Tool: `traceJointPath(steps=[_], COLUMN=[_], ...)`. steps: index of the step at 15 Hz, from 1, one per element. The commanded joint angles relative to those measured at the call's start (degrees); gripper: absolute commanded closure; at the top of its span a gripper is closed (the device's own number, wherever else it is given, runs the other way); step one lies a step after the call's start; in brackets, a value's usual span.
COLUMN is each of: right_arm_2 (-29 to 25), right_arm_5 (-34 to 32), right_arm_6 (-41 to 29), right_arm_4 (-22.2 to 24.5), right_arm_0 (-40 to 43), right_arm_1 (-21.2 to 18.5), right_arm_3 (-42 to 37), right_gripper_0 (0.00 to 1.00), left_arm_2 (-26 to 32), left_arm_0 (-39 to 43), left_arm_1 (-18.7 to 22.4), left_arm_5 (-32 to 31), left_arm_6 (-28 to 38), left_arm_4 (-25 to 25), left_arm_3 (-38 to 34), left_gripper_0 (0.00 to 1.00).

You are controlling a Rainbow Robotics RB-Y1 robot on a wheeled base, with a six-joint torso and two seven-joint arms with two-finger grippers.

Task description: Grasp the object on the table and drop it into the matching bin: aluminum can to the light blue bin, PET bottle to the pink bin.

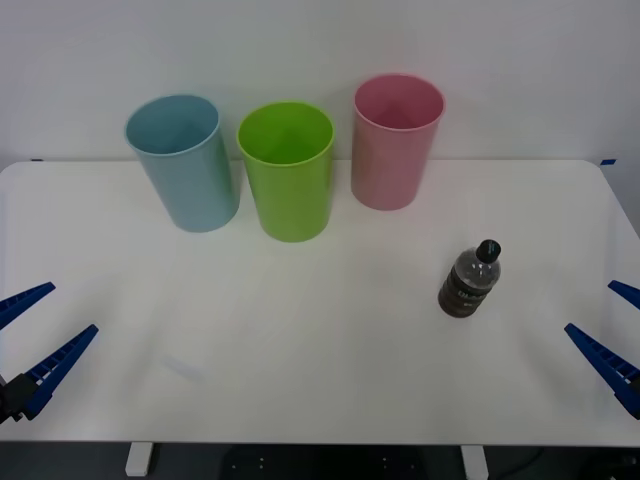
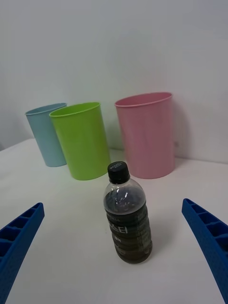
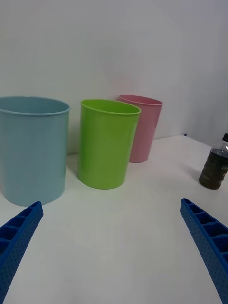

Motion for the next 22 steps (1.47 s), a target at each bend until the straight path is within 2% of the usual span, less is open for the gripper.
traceJointPath(steps=[1,2,8,12,18,22], right_arm_2=[0.0,-0.2,1.0,1.8,5.2,7.9], right_arm_5=[0.0,0.1,2.0,3.1,8.8,9.7], right_arm_6=[0.0,0.0,0.2,2.3,14.2,15.8], right_arm_4=[0.0,0.5,-1.3,-1.2,-1.2,-1.7], right_arm_0=[0.0,2.0,4.1,5.2,7.6,5.7], right_arm_1=[0.0,1.6,-0.7,-0.9,-0.9,-0.9], right_arm_3=[0.0,1.7,0.9,1.0,1.0,5.5], right_gripper_0=[0.00,0.00,0.00,0.00,0.00,0.00], left_arm_2=[0.0,0.0,0.0,0.0,0.0,0.0], left_arm_0=[0.0,0.0,0.0,0.0,0.0,0.0], left_arm_1=[0.0,0.0,0.0,0.0,0.0,0.0], left_arm_5=[0.0,0.0,0.0,0.0,0.0,0.0], left_arm_6=[0.0,0.0,0.0,0.0,0.0,0.0], left_arm_4=[0.0,0.0,0.0,0.0,0.0,0.0], left_arm_3=[0.0,0.0,0.0,0.0,0.0,0.0], left_gripper_0=[0.00,0.00,0.00,0.00,0.00,0.00])
